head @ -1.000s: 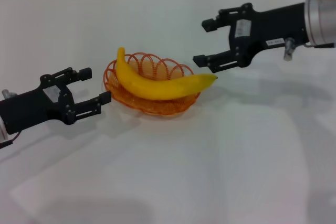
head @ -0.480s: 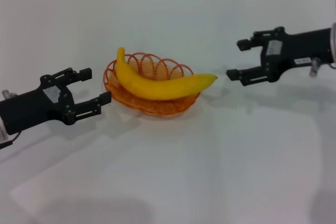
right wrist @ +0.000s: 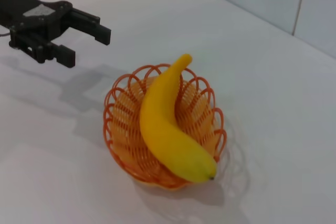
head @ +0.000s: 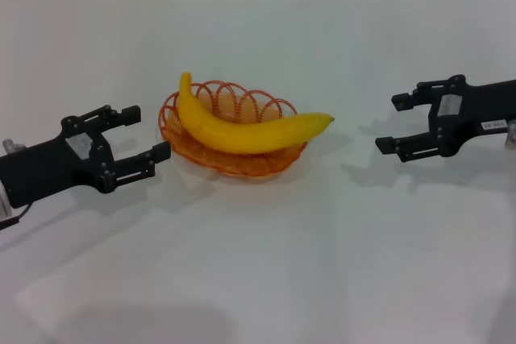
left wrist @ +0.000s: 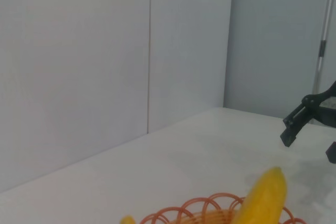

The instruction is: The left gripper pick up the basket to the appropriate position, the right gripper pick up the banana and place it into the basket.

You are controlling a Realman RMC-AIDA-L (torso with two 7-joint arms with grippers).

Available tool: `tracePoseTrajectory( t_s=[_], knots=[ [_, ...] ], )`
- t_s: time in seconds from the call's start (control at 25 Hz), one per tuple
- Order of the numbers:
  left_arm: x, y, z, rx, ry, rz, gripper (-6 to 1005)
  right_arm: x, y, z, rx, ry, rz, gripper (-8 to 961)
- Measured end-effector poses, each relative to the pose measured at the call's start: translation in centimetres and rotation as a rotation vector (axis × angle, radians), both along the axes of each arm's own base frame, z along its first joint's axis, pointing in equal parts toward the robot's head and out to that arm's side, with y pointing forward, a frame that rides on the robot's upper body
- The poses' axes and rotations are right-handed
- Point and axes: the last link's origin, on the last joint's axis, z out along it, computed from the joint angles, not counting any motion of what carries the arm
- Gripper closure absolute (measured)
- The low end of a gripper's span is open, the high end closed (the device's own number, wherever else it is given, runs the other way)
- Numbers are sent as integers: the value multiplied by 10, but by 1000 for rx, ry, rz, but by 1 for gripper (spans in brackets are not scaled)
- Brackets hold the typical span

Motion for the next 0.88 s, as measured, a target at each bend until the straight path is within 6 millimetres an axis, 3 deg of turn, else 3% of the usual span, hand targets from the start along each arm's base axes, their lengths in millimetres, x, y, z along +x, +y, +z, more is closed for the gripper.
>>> tracePoseTrajectory(
  t_s=[0.88],
  knots=[
    [0,0,0,1,2,-1,203,-4,1,-3,-8,3,14,128]
  ],
)
